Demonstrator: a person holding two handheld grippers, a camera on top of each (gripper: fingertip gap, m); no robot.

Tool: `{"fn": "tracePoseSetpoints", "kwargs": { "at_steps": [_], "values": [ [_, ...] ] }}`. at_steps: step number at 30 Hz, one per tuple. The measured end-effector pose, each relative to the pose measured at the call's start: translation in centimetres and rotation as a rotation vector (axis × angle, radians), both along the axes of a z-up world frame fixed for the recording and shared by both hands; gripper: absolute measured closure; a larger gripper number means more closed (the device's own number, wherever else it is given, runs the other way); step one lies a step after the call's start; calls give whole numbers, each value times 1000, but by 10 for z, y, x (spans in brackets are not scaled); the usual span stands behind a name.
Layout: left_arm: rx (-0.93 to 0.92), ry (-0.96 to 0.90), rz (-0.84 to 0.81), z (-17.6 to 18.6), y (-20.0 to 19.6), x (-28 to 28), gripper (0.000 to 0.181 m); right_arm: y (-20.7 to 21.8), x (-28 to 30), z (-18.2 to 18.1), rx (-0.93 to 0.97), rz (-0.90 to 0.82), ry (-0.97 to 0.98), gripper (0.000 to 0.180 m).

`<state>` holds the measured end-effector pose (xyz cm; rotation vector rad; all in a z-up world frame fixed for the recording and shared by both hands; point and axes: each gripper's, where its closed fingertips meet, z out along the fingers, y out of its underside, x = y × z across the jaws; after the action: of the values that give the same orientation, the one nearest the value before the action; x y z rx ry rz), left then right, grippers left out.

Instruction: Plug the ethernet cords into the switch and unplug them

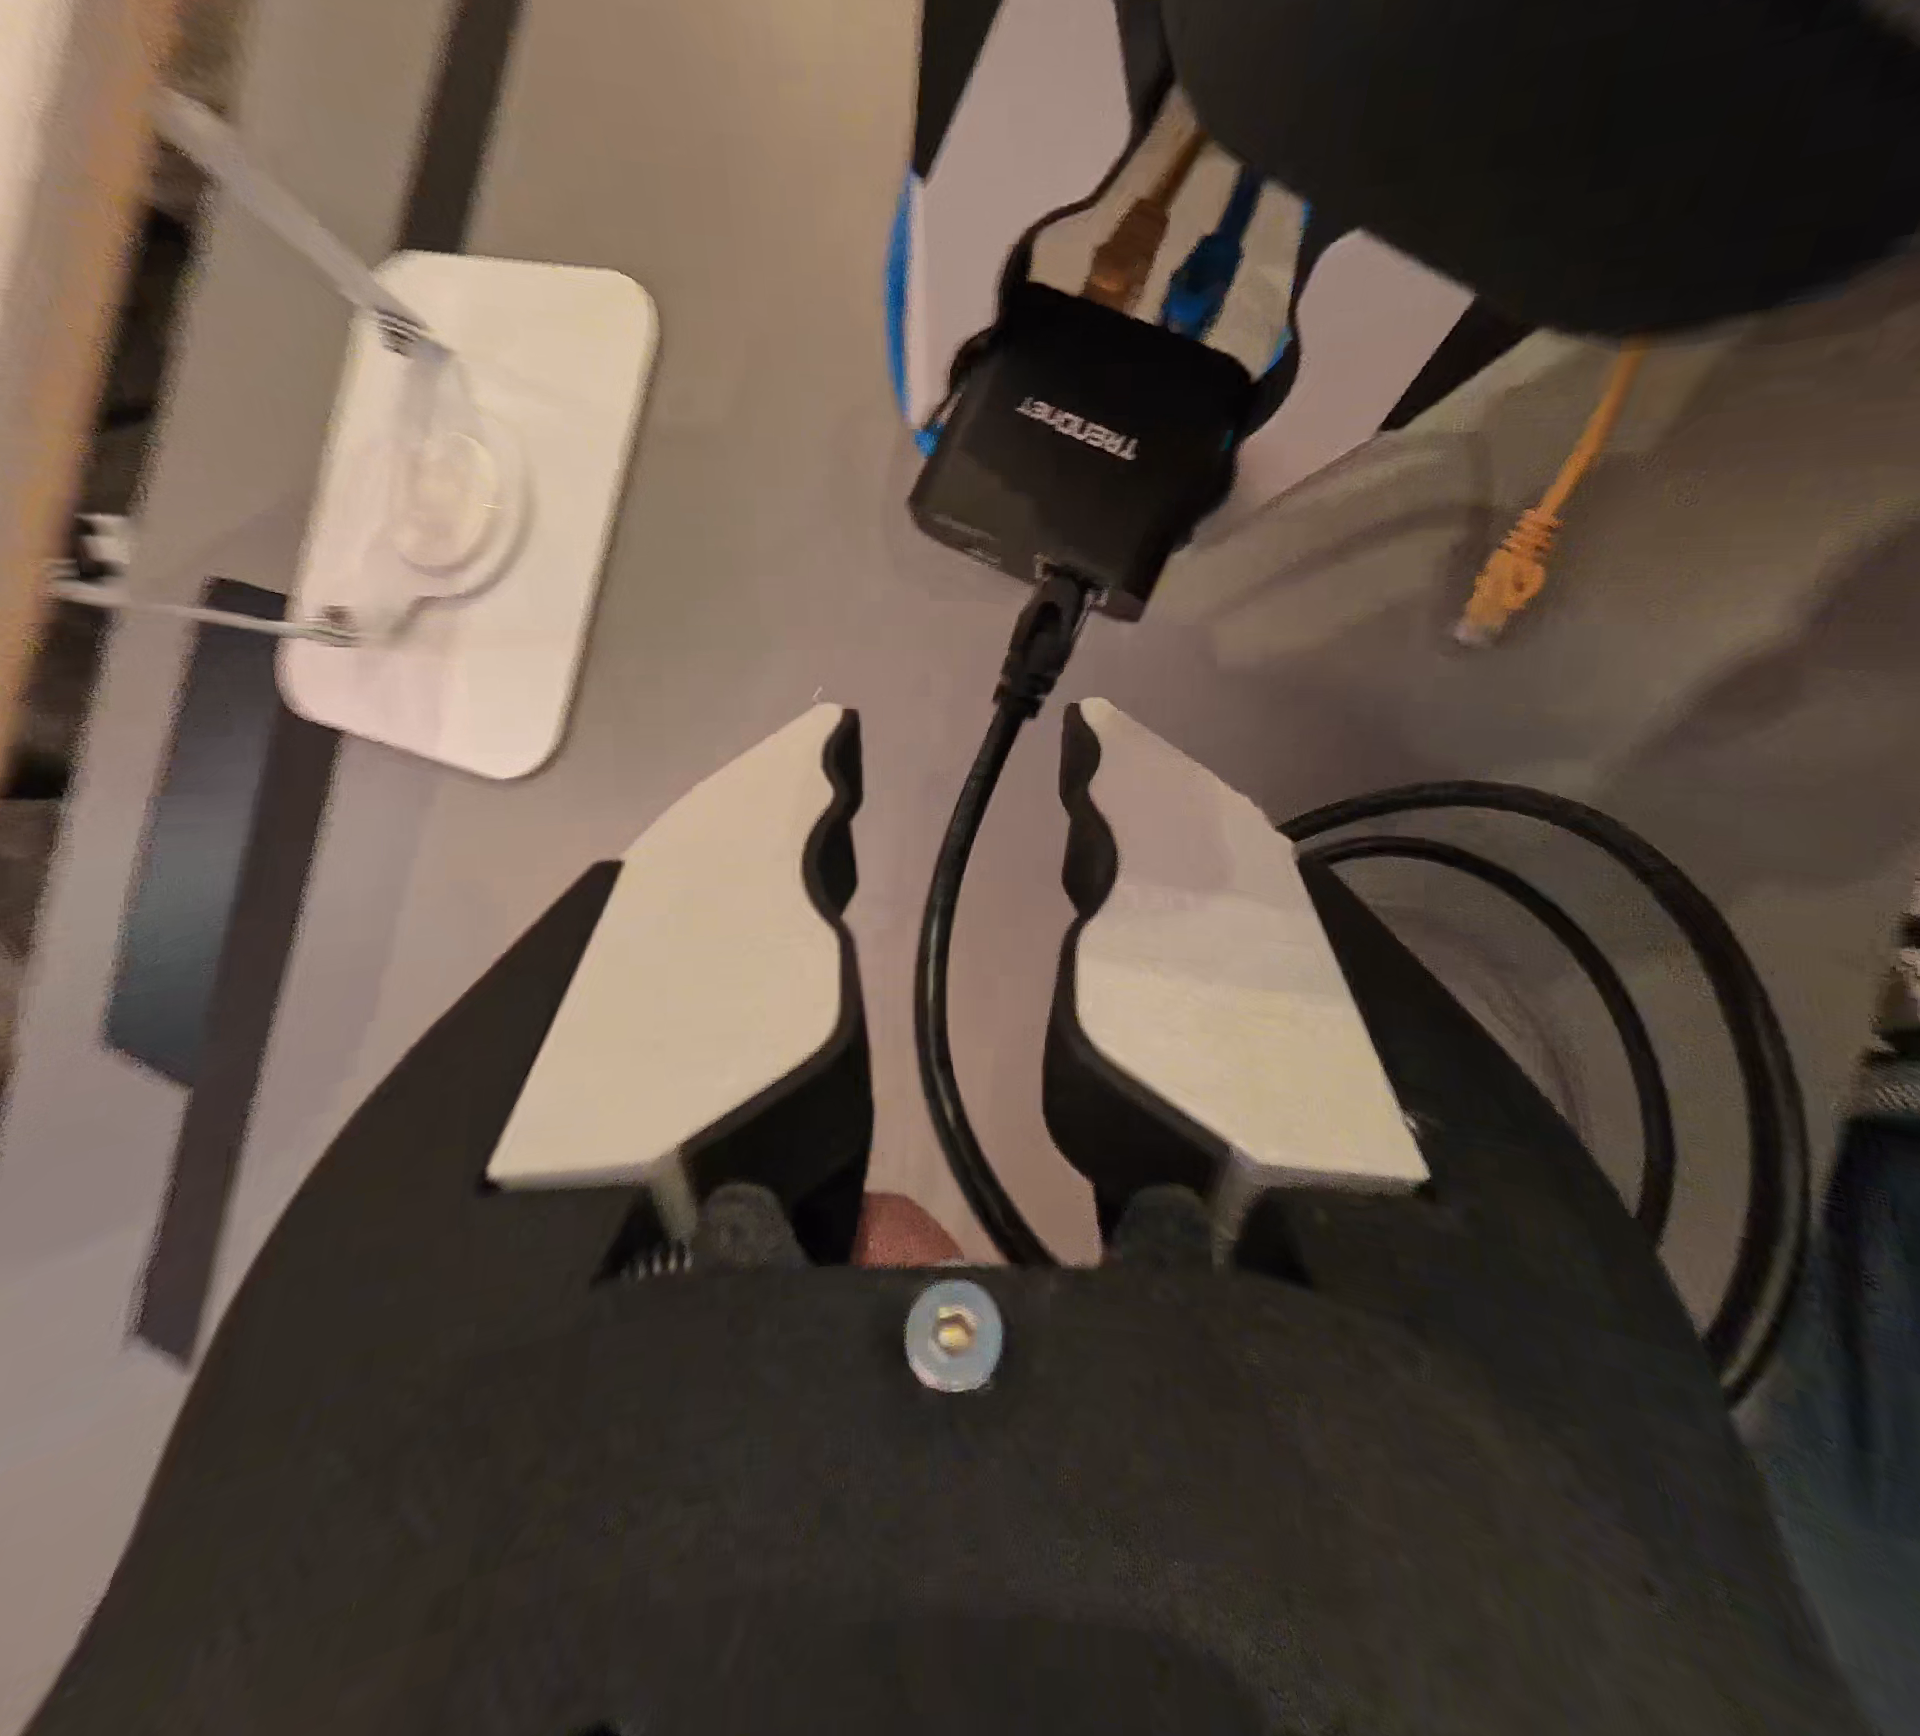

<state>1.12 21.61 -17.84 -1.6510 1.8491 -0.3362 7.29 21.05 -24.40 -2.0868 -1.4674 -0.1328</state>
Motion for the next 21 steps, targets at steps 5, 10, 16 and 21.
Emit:
{"fn": "tracePoseSetpoints", "kwargs": {
  "at_steps": [5, 10, 16, 21],
  "values": [
    [107, -181, 96, 50, 3, -28, 142, 3, 12, 16, 28, -41, 29, 111],
    [180, -329, 320, 89, 4, -89, 143, 6, 29, 45, 77, -100, 65, 112],
    [148, -461, 387, 74, -32, -117, 150, 16, 61, 119, 207, -185, 137, 111],
    [56, -438, 388, 22, -47, -109, 150, 15, 110, 197, 347, -279, 184, 111]
  ]
}}
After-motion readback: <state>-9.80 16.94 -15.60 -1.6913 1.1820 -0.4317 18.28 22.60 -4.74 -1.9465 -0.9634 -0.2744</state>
